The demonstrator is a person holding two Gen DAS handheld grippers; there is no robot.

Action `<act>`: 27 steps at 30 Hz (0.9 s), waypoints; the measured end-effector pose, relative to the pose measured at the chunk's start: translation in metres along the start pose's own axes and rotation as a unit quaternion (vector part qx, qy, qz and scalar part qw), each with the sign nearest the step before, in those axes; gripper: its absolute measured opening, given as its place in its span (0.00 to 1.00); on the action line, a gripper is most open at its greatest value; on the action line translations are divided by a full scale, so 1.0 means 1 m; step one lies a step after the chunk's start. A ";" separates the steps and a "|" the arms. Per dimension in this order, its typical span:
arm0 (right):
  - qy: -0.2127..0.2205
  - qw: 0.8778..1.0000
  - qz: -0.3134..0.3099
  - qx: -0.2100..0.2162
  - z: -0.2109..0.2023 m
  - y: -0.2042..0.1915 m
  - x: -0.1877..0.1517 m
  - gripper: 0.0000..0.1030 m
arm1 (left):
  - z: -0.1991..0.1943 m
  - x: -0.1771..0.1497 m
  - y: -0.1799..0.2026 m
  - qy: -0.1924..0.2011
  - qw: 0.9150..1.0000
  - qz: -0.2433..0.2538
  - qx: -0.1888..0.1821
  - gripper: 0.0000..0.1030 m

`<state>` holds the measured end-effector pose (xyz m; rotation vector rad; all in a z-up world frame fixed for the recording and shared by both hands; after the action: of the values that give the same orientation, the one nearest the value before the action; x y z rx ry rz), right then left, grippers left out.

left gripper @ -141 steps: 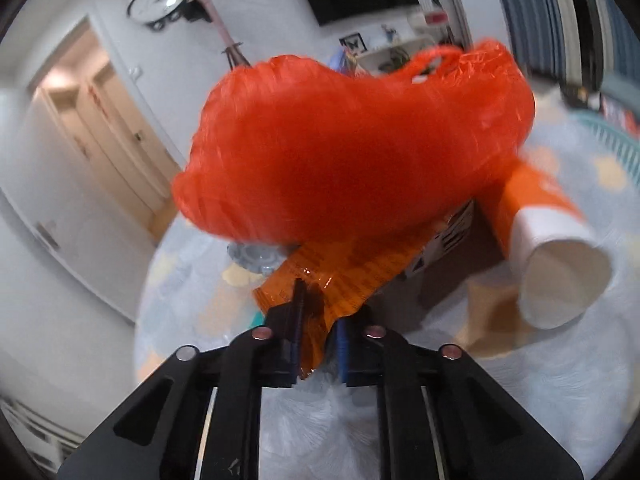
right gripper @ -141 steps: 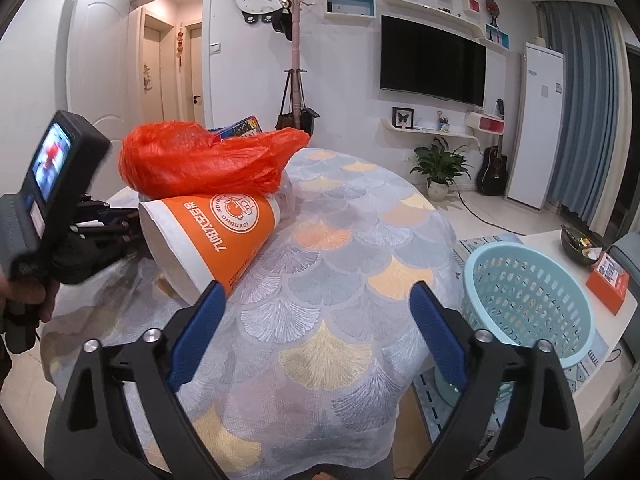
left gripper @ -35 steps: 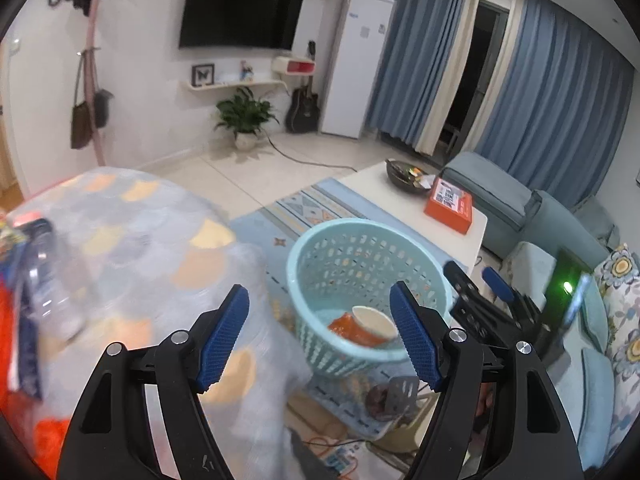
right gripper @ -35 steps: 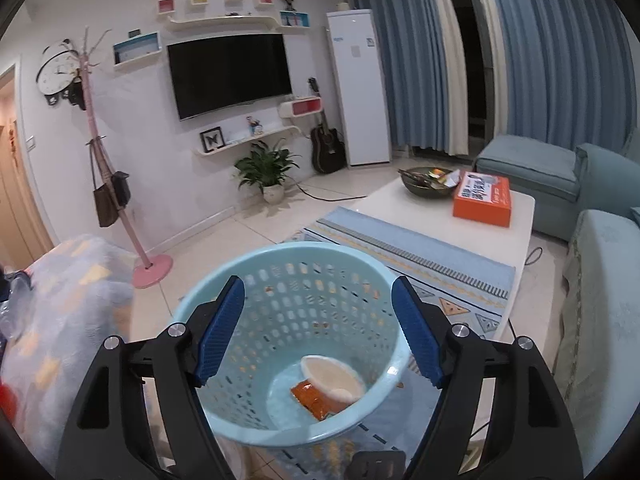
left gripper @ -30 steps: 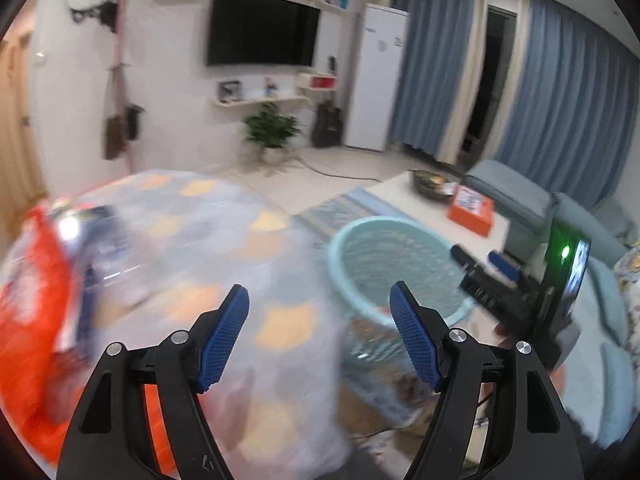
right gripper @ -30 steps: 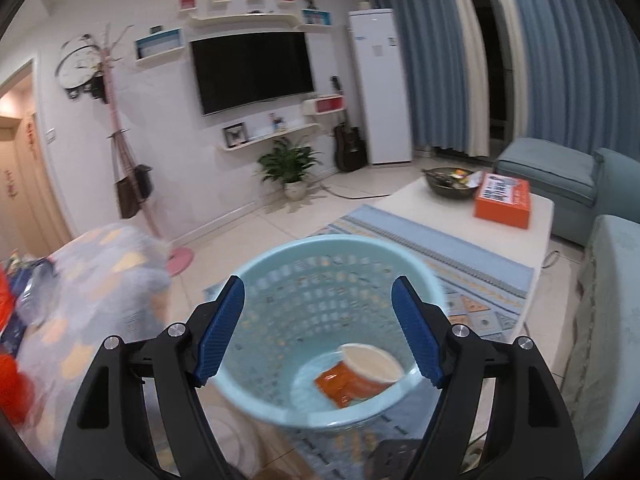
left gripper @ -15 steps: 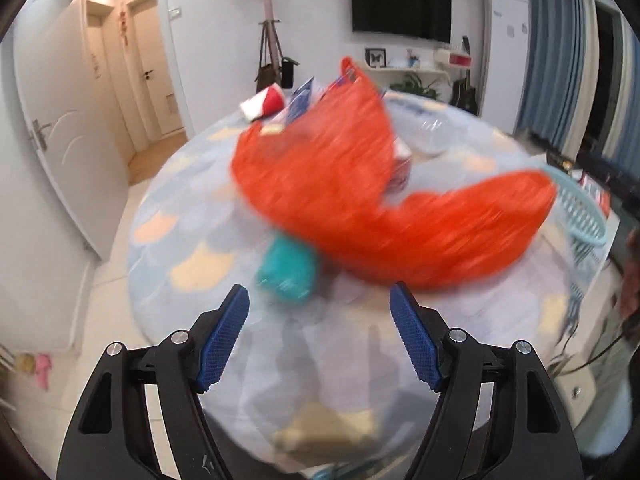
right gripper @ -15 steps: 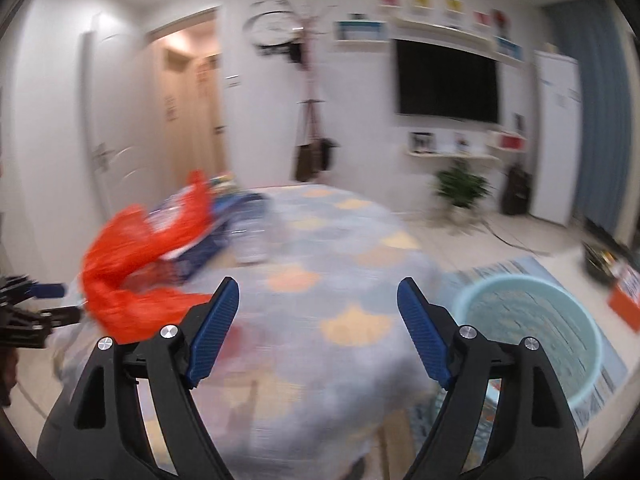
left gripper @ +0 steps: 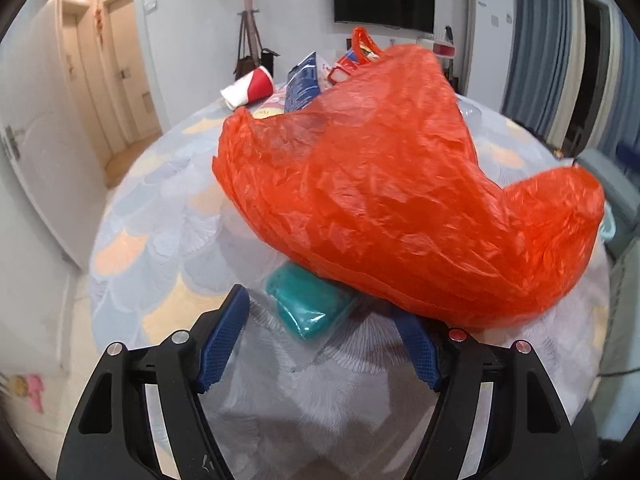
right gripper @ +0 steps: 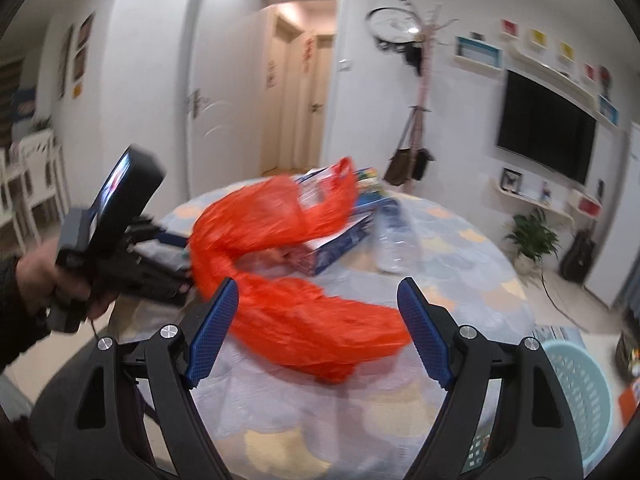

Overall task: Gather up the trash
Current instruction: 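Grasp the teal packet with the left tool while the right tool grasps the red bag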

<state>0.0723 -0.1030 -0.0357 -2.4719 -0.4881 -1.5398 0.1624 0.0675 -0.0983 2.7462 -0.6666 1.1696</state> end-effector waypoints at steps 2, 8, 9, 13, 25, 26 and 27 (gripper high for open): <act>-0.015 1.000 -0.013 0.012 0.010 -0.009 -0.003 0.75 | -0.003 0.001 -0.005 0.004 1.000 -0.012 0.009 0.43; -0.035 0.998 -0.051 0.014 0.034 -0.028 -0.006 0.75 | -0.005 0.000 -0.010 0.005 1.000 -0.026 -0.007 0.39; -0.037 0.998 -0.055 0.015 0.037 -0.029 -0.006 0.75 | -0.005 -0.001 -0.013 0.006 1.000 -0.024 -0.007 0.38; -0.065 0.996 -0.065 0.005 0.059 -0.031 -0.012 0.75 | -0.010 -0.005 -0.012 0.009 1.000 -0.024 -0.010 0.37; -0.095 0.994 0.043 0.020 0.069 0.000 -0.020 0.14 | -0.030 -0.008 -0.023 0.027 0.999 -0.037 0.009 0.37; -0.087 0.994 0.058 0.023 0.065 0.005 -0.017 0.13 | -0.032 -0.008 -0.022 0.029 0.999 -0.038 0.010 0.37; -0.074 0.994 0.080 0.025 0.059 0.014 -0.014 0.12 | -0.034 -0.008 -0.021 0.032 0.999 -0.039 0.009 0.37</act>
<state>0.1211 -0.0992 -0.0741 -2.5298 -0.3383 -1.2746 0.1442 0.0977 -0.0782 2.7103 -0.5392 1.2453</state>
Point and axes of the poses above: each gripper's, at about its wrist camera, not at the fingertips, and z roughly the way its jaws point, y to its right, x to its top, the point moved 4 cm from there along z, roughly the way its jaws point, and after that the axes turned 7 degrees about z, right-handed, at the moved point
